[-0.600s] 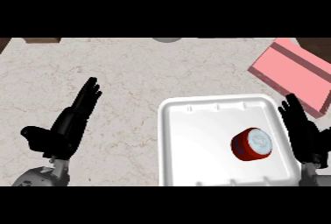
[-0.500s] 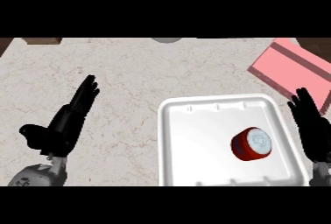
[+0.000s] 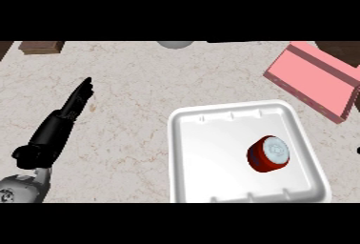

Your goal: Pick the can from the tray and place it in the cardboard box

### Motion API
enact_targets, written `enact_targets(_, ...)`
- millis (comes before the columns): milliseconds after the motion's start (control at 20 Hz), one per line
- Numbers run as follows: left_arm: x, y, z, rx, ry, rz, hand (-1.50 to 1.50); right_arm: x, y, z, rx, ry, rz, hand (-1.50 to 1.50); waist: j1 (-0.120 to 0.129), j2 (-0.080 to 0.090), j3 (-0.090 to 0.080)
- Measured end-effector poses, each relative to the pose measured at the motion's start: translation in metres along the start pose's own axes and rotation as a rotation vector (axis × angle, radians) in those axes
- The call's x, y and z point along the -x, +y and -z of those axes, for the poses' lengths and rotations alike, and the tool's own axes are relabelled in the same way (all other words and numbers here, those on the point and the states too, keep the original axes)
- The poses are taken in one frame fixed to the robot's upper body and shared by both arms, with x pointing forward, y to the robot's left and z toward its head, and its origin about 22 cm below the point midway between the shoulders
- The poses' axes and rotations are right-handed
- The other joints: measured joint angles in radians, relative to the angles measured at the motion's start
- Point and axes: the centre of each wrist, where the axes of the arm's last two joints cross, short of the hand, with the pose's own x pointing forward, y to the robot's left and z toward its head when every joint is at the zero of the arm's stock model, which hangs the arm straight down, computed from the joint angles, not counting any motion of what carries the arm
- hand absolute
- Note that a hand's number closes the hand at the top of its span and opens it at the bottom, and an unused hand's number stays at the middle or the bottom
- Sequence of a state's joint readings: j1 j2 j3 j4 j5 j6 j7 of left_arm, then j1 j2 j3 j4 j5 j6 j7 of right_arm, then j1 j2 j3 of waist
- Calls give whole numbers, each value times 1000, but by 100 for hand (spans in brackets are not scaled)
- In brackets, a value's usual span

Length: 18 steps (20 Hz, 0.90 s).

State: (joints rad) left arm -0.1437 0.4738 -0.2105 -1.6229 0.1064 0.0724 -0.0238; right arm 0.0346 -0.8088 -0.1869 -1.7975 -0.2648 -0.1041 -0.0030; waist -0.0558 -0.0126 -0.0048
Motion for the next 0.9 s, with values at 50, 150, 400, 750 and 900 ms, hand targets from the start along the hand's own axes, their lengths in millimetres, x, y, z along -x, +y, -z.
enact_targets(50, -1, 1, 3, 6, -6, 4, 0, -5, -4, -4, -15, -27, -35, -150, 1, 1, 1)
enact_targets(150, 3, 3, 5, 11, -18, 12, 0, -9, -12, -10, -59, -77, -116, -150, 8, 5, 2)
enact_targets(400, 3, 1, 12, 34, -31, 21, 0, -28, -16, -24, -182, -159, -297, -150, 20, 7, 4)
enact_targets(750, 1, 0, 18, 56, -41, 21, 0, -69, -1, -30, -440, -77, -562, -150, 40, 11, 2)
enact_targets(900, 0, -3, 18, 67, -52, 23, 0, -89, 13, -34, -532, -30, -645, -150, 52, 12, 2)
